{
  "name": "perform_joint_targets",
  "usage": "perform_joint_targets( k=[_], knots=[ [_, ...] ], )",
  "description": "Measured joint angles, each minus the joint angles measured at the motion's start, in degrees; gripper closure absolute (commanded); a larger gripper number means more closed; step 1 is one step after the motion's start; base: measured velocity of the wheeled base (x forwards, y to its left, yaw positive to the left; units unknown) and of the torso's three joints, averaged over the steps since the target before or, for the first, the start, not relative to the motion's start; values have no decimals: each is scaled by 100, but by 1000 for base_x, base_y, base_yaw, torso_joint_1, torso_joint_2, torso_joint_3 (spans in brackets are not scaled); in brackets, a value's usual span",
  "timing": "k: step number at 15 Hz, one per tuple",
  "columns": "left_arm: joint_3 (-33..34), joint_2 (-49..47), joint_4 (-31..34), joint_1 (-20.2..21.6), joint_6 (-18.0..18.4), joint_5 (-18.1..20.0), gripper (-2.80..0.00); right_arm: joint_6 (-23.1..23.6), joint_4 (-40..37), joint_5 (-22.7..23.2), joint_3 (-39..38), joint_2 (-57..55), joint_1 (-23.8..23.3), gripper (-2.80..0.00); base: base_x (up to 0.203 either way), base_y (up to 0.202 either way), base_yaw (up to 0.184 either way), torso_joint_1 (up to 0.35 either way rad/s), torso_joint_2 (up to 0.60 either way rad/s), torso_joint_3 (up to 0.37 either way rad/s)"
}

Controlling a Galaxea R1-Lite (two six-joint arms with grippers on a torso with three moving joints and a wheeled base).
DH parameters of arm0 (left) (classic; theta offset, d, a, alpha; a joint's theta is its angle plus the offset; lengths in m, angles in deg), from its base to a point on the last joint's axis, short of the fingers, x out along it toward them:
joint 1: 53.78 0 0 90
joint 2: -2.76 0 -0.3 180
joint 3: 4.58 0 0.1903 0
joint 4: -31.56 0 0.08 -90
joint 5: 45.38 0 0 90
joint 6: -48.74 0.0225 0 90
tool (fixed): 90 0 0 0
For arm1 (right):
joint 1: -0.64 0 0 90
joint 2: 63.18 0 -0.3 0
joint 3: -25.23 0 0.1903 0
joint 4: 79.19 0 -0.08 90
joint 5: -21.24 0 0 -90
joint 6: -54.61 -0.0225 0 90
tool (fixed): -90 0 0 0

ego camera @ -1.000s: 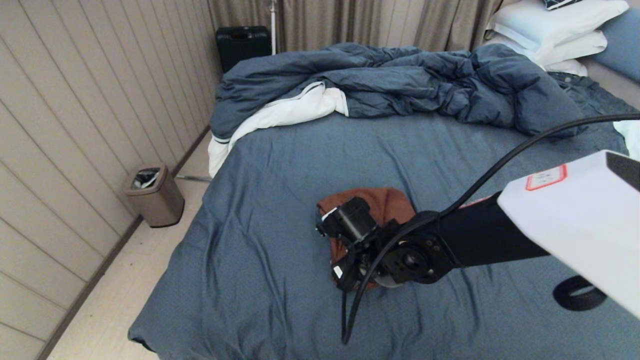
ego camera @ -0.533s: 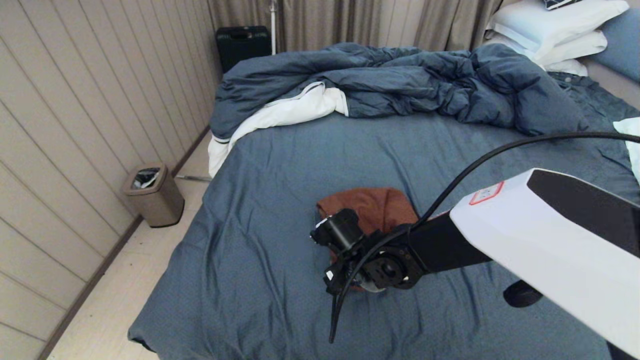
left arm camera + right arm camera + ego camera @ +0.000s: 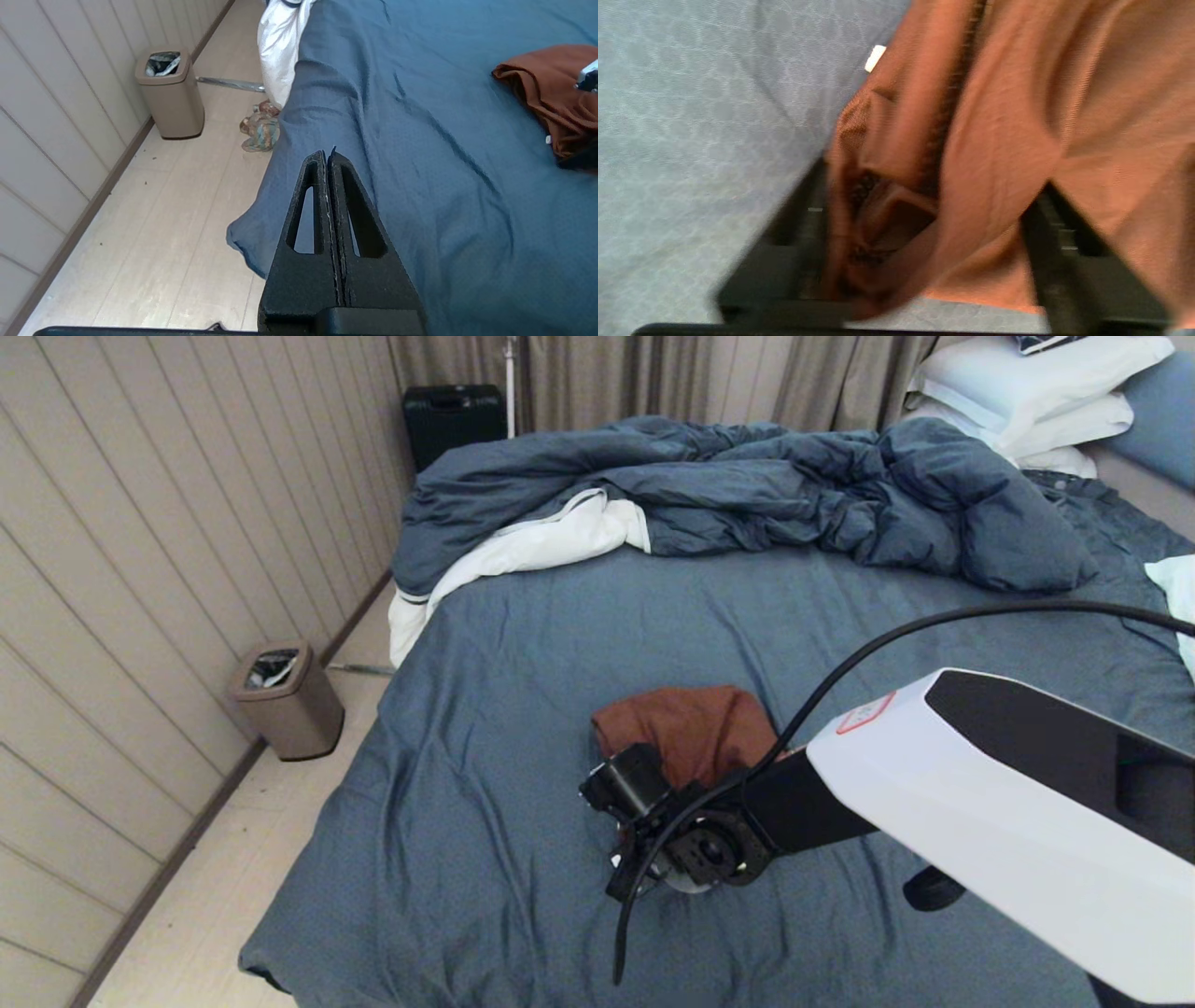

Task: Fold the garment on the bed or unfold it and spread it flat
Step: Unford the brown shorts

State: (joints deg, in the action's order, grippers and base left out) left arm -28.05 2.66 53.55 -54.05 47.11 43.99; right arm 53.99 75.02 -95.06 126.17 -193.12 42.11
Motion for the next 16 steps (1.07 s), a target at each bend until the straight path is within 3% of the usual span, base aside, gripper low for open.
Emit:
perform_joint_targets(
  k=[16],
  knots=[
    [1,2,0,0,1,4,0,-45,437,-5,148,774,-357,0,0,0,0,0,0,0]
  ],
)
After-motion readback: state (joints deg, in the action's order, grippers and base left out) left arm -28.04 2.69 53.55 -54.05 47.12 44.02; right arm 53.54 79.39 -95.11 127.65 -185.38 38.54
